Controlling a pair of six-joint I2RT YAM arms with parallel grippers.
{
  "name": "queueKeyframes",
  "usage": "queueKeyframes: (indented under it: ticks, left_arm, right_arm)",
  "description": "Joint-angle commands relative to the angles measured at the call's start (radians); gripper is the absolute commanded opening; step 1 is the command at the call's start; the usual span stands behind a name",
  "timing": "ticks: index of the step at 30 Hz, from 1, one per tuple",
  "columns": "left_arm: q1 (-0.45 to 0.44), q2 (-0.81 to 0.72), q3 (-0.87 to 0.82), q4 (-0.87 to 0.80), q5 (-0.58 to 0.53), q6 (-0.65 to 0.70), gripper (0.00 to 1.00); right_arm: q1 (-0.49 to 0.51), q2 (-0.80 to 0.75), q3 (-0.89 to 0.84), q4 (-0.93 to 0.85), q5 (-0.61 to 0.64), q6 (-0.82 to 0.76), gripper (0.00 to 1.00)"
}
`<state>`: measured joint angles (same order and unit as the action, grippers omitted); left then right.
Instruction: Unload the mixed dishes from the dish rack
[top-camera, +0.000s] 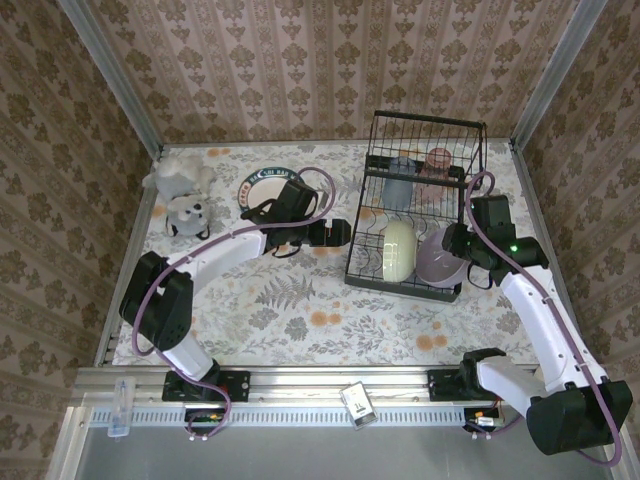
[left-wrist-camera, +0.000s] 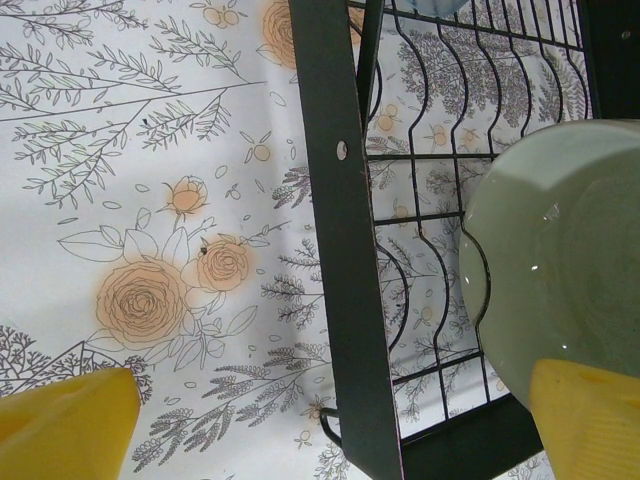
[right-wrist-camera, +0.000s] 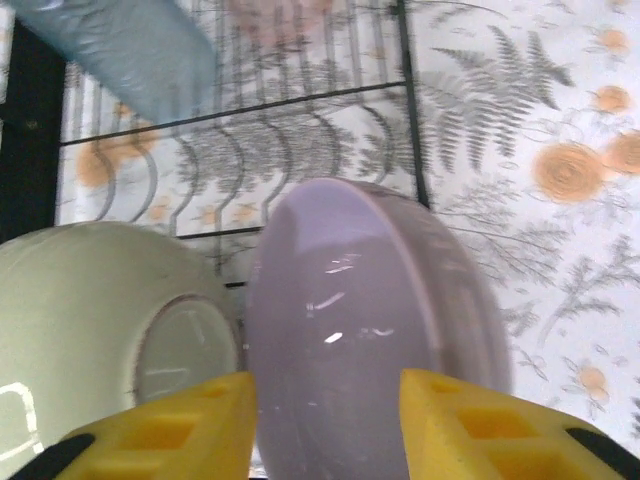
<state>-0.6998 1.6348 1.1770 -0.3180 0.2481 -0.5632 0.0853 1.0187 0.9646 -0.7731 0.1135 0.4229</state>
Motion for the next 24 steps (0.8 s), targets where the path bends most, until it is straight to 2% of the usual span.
queueKeyframes:
  ticks: [1, 6, 9, 13, 21, 24]
  left_arm:
    - [-0.004, 0.011, -0.007, 0.012, 0.021, 0.025, 1.00]
    - [-0.004, 0.016, -0.014, 0.016, 0.019, 0.022, 1.00]
    - [-0.006, 0.014, -0.022, 0.019, 0.016, 0.020, 1.00]
    - [-0.009, 0.015, -0.036, 0.023, 0.017, 0.020, 1.00]
    - [-0.010, 0.003, -0.065, 0.037, 0.015, 0.014, 1.00]
    - [-0.010, -0.011, -0.078, 0.041, 0.011, 0.014, 1.00]
  right_arm:
    - [0.001, 0.028, 0.041, -0.094, 0.167, -0.001, 0.49]
    - [0.032, 0.078, 0.046, -0.146, 0.291, 0.019, 0.62]
    - [0.049, 0.101, 0.039, -0.153, 0.350, 0.056, 0.62]
    - [0.069, 0.145, 0.048, -0.158, 0.385, 0.105, 0.60]
    - [0.146, 0.313, 0.140, -0.255, 0.540, 0.201, 0.47]
    - [0.159, 0.353, 0.160, -0.274, 0.564, 0.219, 0.46]
